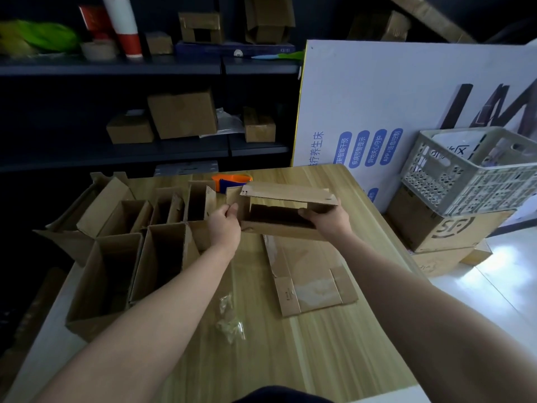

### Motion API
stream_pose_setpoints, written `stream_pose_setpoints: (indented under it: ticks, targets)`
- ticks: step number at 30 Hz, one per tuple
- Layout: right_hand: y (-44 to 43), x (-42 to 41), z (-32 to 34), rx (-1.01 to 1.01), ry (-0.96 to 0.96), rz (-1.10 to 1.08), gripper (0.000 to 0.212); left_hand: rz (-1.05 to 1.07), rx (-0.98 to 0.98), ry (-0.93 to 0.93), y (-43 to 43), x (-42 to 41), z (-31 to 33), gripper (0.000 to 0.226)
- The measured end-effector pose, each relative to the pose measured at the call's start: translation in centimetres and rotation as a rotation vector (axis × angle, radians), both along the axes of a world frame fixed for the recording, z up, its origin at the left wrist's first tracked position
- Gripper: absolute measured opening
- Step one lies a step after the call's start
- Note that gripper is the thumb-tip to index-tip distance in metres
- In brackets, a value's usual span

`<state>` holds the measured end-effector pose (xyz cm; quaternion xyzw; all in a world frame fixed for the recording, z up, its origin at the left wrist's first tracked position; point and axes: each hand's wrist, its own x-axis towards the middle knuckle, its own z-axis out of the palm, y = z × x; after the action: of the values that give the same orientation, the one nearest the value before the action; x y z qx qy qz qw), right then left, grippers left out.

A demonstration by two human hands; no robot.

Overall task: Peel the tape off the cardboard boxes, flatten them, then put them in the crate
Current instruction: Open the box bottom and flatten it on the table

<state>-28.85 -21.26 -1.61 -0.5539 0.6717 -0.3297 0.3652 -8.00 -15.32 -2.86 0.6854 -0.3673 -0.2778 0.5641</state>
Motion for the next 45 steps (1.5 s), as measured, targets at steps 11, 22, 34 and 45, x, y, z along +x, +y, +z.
stream_pose_setpoints:
  ticks: [11, 22, 34, 45]
  targets:
    - [-0.5, 1.9, 1.0, -0.050, 0.178, 0.203, 0.015, 0.193, 0.051, 0.280, -0.7, 0.7, -0.1, 0.032]
    - [1.2, 1.3, 1.4, -0.295, 0.655, 0.553, 0.030, -0.106, 0.040, 0.878, -2.2, 0.0, 2.1, 0.070]
    - [0.9, -1.5, -1.2, -0.036, 0.406, 0.336, 0.055, 0.137, 0.267, 0.537, -3.1, -0.3, -0.8, 0.061]
    - [0.1, -6.9, -4.2, 0.440, -0.053, -0.097, 0.043, -0.123, 0.553, 0.325, -3.0, -3.4, -4.1, 0.062]
